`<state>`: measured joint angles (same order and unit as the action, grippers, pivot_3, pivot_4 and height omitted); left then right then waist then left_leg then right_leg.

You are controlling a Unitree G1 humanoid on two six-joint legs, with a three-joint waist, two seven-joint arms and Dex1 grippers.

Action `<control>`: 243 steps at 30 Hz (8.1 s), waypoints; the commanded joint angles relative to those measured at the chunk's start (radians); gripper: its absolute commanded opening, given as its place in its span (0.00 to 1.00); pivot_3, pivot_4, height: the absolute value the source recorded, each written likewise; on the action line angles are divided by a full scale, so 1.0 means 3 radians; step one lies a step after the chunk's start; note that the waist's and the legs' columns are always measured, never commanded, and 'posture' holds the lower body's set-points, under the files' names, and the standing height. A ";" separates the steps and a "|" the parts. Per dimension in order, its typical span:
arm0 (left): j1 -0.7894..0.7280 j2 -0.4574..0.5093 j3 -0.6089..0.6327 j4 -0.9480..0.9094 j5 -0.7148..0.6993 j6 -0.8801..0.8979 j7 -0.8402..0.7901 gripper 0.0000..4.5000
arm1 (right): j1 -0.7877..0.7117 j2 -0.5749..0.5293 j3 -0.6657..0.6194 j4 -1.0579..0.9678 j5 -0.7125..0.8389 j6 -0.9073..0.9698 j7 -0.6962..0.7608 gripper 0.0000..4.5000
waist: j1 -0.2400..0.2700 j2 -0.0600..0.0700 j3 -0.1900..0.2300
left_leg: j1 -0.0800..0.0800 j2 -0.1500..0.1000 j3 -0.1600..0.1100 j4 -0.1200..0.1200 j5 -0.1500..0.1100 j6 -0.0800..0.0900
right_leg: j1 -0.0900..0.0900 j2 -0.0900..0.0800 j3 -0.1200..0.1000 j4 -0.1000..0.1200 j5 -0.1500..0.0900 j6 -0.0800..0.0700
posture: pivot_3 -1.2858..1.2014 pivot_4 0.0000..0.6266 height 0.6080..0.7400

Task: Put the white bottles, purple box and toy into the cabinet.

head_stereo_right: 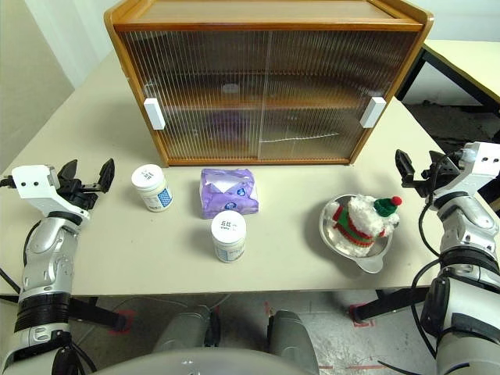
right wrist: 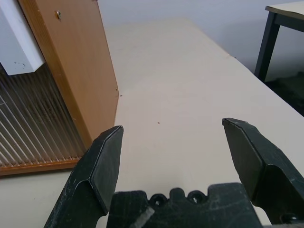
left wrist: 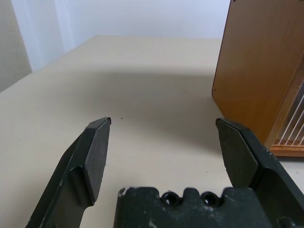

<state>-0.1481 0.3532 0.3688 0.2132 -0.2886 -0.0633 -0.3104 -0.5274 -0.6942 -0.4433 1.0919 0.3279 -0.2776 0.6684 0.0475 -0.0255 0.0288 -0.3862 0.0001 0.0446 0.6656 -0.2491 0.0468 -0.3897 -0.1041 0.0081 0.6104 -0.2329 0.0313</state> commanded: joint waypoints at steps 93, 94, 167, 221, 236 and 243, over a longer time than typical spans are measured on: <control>-0.1324 -0.0046 -0.0743 -0.0055 -0.0286 0.1150 -0.0707 0.00 | 0.0502 -0.0093 0.0367 -0.4195 0.1490 0.2676 0.1013 1.00 | 0.0050 -0.0012 -0.0003 | -0.0010 0.0000 -0.0002 0.0019 0.0000 -0.0001 | -0.0003 0.0007 -0.0005 0.0004 0.0000 0.0007 | 0.52 0.00 1.00; -0.1338 -0.0053 -0.0756 -0.0042 -0.0279 0.1144 -0.0718 0.00 | 0.0503 -0.0094 0.0365 -0.4198 0.1492 0.2677 0.1010 1.00 | 0.0050 -0.0012 -0.0003 | -0.0010 0.0000 -0.0002 0.0019 0.0000 -0.0001 | -0.0003 0.0007 -0.0005 0.0004 0.0000 0.0008 | 0.52 0.00 1.00; -0.1727 -0.0608 -0.1139 0.0387 0.0016 0.0895 -0.0719 0.00 | 0.0532 -0.0155 0.0274 -0.4263 0.1534 0.2718 0.0943 1.00 | -0.0179 -0.0019 0.0005 | -0.0015 0.0000 -0.0003 0.0038 0.0000 -0.0001 | 0.0001 0.0011 -0.0001 0.0005 -0.0002 0.0019 | 0.50 0.00 1.00; -0.1189 -0.0160 -0.0675 -0.1086 -0.0579 0.1496 -0.0916 0.38 | 0.0206 -0.0051 0.0577 -0.3867 0.1409 0.2640 0.1151 1.00 | -0.0141 -0.0018 0.0014 | -0.0013 0.0003 -0.0004 0.0038 0.0004 0.0006 | 0.0000 0.0012 0.0000 0.0014 -0.0003 0.0019 | 0.55 0.00 1.00; 0.0445 0.0267 -0.0264 -0.1508 -0.0810 0.1066 -0.1434 0.99 | -0.0017 0.0064 0.0712 -0.3601 0.1301 0.2584 0.1304 1.00 | 0.0101 -0.0013 0.0018 | -0.0014 0.0007 -0.0004 0.0023 -0.0007 -0.0012 | -0.0012 -0.0020 -0.0003 0.0010 -0.0012 0.0002 | 0.57 0.00 1.00; 0.0617 0.0217 -0.0284 -0.1207 -0.0679 0.0758 -0.1511 0.99 | -0.0044 0.0067 0.0697 -0.3615 0.1292 0.2616 0.1321 1.00 | 0.0190 -0.0012 0.0018 | -0.0013 0.0007 -0.0004 -0.0001 -0.0007 -0.0012 | -0.0020 -0.0023 -0.0008 0.0008 -0.0034 -0.0040 | 0.57 0.00 1.00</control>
<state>0.0213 0.4238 0.2935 -0.1825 -0.5087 0.1892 -0.7574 -0.5324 -0.6721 -0.2396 0.0060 0.7220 0.5145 1.0585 0.1046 -0.0292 0.0341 -0.3901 0.0025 0.0435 0.6653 -0.2511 0.0432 -0.3958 -0.1103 0.0056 0.6129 -0.2432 0.0196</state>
